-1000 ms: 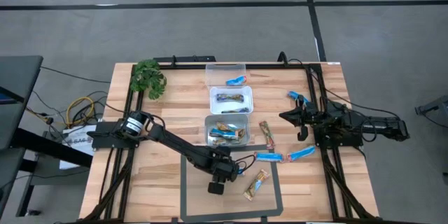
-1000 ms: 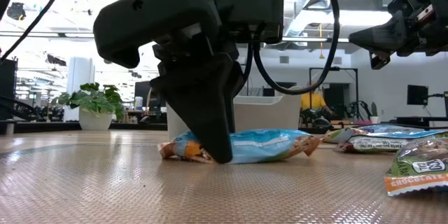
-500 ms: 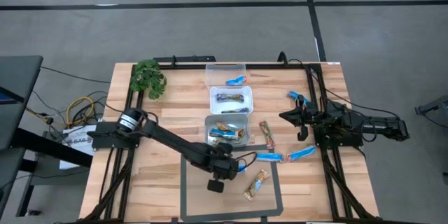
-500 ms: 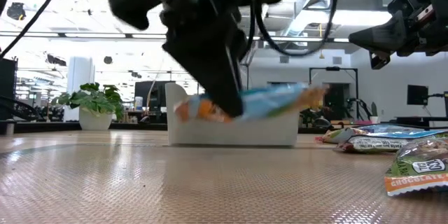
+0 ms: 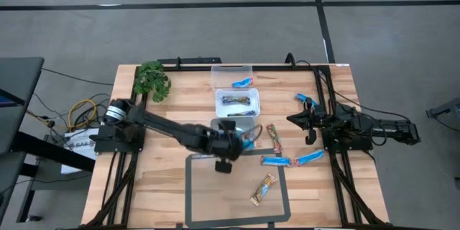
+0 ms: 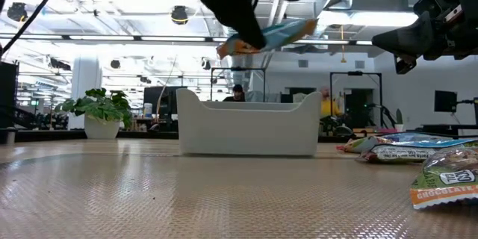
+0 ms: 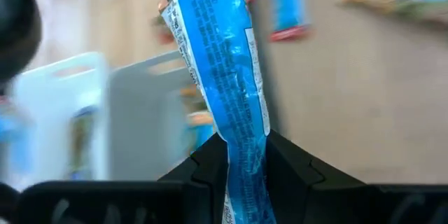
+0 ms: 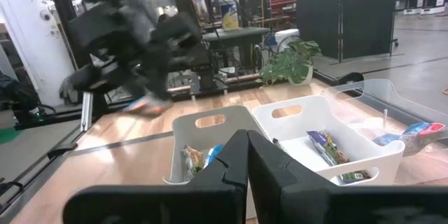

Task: Pick and place Granola Bars by type
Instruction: Put the yellow granola bar into the gray bin

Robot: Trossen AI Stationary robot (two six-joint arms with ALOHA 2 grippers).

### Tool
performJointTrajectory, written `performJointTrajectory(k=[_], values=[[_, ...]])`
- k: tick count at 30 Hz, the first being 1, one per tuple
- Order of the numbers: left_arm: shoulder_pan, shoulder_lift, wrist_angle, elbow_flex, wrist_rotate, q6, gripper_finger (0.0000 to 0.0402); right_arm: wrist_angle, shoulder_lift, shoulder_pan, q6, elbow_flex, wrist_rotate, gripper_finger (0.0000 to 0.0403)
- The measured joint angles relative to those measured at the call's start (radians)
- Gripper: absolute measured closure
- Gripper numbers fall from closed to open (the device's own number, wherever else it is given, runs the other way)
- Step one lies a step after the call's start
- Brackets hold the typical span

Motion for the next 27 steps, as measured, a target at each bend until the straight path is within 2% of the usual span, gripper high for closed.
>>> performJointTrajectory(k=[6,13,18,24,27], values=[[0.112,-0.025,-0.054,0.0,-0.05,0.053,0.0327,0.001,0.0,0.0,0.0,0.0,0.0,0.0403],[0.234,-0.013,-0.096,-0.028,0.043,0.122,0.0327,0.001,0.0,0.0,0.0,0.0,0.0,0.0403],[0.246,-0.013,-0.076,-0.095,0.104,0.158,0.0327,0.001,0.0,0.0,0.0,0.0,0.0,0.0403],[0.233,-0.013,0.044,-0.18,0.24,0.166,0.0327,0.001,0.0,0.0,0.0,0.0,0.0,0.0403],[0.23,-0.013,0.081,-0.214,0.258,0.166,0.0327,0.001,0.0,0.0,0.0,0.0,0.0,0.0403]])
